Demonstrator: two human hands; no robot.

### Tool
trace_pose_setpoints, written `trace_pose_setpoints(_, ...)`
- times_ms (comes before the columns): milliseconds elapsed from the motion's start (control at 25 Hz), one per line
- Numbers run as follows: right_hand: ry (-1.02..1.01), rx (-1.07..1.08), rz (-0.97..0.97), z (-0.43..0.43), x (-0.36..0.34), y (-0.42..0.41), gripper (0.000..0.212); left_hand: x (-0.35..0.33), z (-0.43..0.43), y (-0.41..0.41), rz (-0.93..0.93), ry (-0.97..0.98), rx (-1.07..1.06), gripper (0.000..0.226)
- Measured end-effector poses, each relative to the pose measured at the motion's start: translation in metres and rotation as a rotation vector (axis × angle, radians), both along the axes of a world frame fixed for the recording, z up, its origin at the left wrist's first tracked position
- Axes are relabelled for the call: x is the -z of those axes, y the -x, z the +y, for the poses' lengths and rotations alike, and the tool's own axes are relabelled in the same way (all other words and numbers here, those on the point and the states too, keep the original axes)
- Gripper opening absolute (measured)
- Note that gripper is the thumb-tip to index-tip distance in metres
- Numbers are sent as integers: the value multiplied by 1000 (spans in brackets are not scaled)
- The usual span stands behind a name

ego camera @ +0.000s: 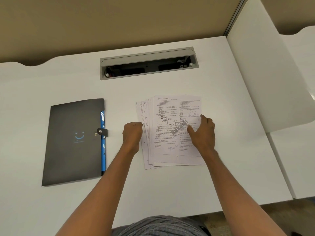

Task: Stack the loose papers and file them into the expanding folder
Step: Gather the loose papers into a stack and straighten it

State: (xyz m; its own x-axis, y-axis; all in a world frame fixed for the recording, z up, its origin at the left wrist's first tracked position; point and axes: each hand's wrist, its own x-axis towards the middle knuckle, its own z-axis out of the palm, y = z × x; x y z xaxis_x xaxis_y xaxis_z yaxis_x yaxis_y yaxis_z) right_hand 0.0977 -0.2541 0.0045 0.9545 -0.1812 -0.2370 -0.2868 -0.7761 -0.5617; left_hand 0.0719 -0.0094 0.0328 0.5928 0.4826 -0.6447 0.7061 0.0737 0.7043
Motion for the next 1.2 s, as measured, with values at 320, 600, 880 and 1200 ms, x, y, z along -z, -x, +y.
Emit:
trace_pose_setpoints(320, -128, -52, 9, 7, -1, -5, 68, 2, -15, -3, -84, -27, 42, 11)
trace_pose_setpoints(600, -224, -37, -7, 11, -1, -9, 62, 4, -20, -19, -91, 177, -161, 18)
trace_pose_setpoints(880, -261, -40, 8, 12, 0, -11, 58, 6, -10, -26, -76, 231, -95, 11)
trace_pose_setpoints(1200, -328, -25, 15, 15, 0, -14, 59, 12, -9, -21, -114, 241, -7, 27)
